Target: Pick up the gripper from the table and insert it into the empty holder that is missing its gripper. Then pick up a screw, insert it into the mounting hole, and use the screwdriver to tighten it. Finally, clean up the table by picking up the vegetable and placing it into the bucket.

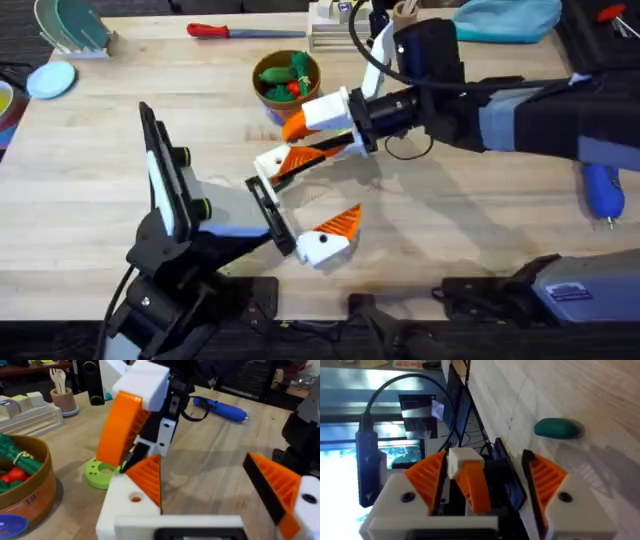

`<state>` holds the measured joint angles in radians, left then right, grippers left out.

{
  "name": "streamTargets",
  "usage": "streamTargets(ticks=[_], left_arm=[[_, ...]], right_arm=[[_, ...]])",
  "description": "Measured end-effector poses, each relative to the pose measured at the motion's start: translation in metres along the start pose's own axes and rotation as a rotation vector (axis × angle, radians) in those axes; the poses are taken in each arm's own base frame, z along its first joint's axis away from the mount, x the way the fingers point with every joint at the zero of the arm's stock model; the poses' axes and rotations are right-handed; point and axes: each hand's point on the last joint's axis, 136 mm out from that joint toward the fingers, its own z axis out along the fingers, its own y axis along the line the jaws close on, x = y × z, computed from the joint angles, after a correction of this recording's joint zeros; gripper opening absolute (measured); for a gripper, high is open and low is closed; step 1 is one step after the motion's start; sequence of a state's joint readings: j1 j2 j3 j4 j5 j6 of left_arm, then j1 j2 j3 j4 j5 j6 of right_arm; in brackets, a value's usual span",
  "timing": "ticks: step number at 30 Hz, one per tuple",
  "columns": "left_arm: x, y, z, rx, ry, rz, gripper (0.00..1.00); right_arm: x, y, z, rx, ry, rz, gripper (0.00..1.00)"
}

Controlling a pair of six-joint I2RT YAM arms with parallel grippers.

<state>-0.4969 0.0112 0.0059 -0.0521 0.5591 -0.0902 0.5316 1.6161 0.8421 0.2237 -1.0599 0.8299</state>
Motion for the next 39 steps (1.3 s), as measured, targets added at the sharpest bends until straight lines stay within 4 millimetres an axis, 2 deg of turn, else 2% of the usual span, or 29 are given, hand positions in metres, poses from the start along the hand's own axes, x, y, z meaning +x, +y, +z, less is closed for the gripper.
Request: streamTargets(ticks=[3, 10, 11, 16, 21, 27, 32, 33, 39], left_arm=[[0.000, 0.000, 0.000, 0.003, 0.000, 0.001, 0.993], [0.000, -0.001, 0.000, 0.003, 0.000, 0.003, 0.993], [0.000, -0.001, 0.000, 0.005, 0.000, 0.003, 0.993], [0.000, -0.001, 0.000, 0.006, 0.001, 0.003, 0.993], [0.000, -0.001, 0.000, 0.006, 0.001, 0.004, 0.993], [0.000, -0.001, 0.000, 0.006, 0.001, 0.003, 0.994], [0.000, -0.001, 0.000, 0.006, 0.000, 0.004, 0.994], [0.000, -0.001, 0.000, 0.006, 0.000, 0.004, 0.993], [0.000, -0.001, 0.000, 0.006, 0.000, 0.004, 0.993]], right_arm=[[-0.002, -0.001, -0.001, 0.001, -0.007, -0.002, 0.940], [-0.025, 0.000, -0.014, 0.003, -0.094, -0.099, 0.965], [-0.036, -0.010, -0.022, 0.049, -0.146, -0.122, 0.969], [-0.045, -0.038, -0.043, 0.187, -0.179, -0.076, 0.971], [-0.042, -0.056, -0.065, 0.445, -0.121, -0.076, 0.975], [-0.053, -0.066, -0.093, 0.837, -0.065, -0.305, 0.977], [-0.048, -0.085, -0.102, 1.044, 0.018, -0.427, 0.978], [-0.048, -0.088, -0.101, 1.063, 0.031, -0.442, 0.954], [-0.045, -0.120, -0.093, 1.142, 0.130, -0.468, 0.643]])
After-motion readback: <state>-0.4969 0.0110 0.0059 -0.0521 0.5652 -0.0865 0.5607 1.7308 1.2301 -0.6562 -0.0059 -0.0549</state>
